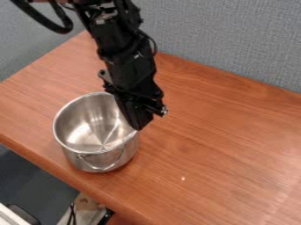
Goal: Move the red object from the metal pot to the table
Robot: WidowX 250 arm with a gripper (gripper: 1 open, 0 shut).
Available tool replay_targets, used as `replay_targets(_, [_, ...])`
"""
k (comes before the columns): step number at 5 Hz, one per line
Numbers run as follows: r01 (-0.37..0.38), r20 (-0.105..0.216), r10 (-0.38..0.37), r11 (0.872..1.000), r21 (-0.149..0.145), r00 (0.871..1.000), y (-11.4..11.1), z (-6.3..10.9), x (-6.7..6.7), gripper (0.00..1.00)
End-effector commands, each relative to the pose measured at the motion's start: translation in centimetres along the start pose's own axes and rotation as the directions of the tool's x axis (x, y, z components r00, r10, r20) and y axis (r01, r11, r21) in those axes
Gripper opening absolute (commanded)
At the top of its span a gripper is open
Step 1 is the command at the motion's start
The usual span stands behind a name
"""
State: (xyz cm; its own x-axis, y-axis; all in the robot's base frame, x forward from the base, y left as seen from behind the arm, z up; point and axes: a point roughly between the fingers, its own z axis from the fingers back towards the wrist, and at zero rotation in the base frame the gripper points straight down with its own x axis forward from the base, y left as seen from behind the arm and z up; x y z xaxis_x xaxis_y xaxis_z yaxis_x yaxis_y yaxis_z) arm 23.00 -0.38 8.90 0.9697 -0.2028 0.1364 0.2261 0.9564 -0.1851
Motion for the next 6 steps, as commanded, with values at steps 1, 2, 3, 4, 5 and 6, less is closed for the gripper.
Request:
replay_targets(1, [0.052, 0.0, -0.052, 0.998, -0.022, 0.999, -0.4, 0.5, 0.5, 0.0])
replay_targets(2, [0.09, 0.027, -0.09, 0.996, -0.008, 0.996, -0.2, 1.4, 0.6, 0.0])
replay_targets(3, [0.125, 0.055, -0.125, 0.992, 0.007, 0.991, 0.0, 2.3, 0.7, 0.0])
replay_targets(4, [0.153, 0.093, -0.155, 0.988, 0.024, 0.984, 0.3, 3.5, 1.1, 0.0])
replay_targets(5, [0.165, 0.119, -0.166, 0.986, 0.012, 0.979, -0.2, 5.0, 2.3, 0.0])
replay_targets(6, [0.197, 0.139, -0.196, 0.98, 0.004, 0.971, -1.4, 5.8, 5.3, 0.0])
